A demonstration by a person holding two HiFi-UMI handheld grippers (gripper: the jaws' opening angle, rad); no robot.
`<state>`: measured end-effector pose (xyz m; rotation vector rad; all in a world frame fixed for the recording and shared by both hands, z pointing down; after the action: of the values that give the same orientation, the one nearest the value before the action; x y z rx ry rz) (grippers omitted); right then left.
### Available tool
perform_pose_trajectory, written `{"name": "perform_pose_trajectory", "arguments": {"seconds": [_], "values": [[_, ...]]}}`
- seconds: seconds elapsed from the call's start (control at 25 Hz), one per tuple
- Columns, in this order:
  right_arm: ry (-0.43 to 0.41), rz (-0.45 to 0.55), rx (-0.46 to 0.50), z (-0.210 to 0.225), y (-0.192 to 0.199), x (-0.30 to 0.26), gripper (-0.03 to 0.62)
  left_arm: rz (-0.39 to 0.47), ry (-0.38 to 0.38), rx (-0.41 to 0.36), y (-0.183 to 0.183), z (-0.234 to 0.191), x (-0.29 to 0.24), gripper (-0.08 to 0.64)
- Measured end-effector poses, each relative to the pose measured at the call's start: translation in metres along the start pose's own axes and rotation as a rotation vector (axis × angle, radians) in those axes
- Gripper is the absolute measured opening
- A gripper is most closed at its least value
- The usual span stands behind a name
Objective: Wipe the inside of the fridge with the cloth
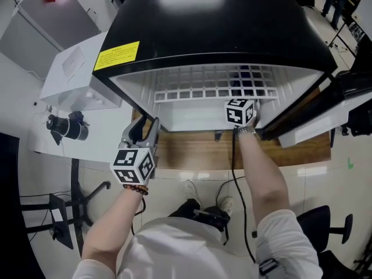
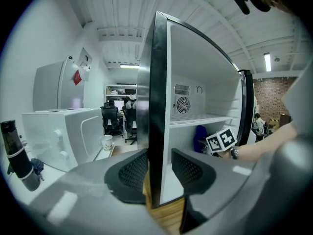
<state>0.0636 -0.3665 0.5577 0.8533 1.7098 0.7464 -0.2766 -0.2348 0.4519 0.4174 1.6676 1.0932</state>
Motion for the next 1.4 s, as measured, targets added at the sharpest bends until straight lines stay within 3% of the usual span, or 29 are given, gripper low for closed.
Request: {"name": "perform_pose_trajectory", "arguments": {"seconds": [0.32,0.72,0.92,1.12,1.4], "values": [[-0.08,0.067,0.007,-0.025,-0.01,0.027,0.106,-0.003,0.008,0.0,0.0,0.001,0.0,0.143],[-0.339,0.139,0.088,-0.147,-0.036,0.067,0.106,-0.015,0.031,-0.014,-0.001,0.0,0.0,0.143],[-0.426,0.14,0.136,-0.197,-0.046,0.07,0.106,-0.015,0.044,-0.024,-0.001,0.0,0.001,0.143],[-0.457,0.084,0.174,-0.225,-0.04,0.055,0.106,-0.013,0.055,-0.04,0.0,-0.001,0.001,0.143],[-0.44,-0.001,0.213,-0.229,-0.029,0.036,0.106,-0.008,0.058,-0.043,0.0,-0.002,0.001,0.141]]}}
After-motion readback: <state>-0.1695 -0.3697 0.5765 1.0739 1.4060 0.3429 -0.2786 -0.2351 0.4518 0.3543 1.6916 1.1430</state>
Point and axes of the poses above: the fingertips, and each gripper's own axes: x backward along the fingers, z to its right, y out of its underside, the point moved 6 cm from there along x, backward along the fingers, and after that the axes turned 14 degrees about -z, right-handed, at the moved point
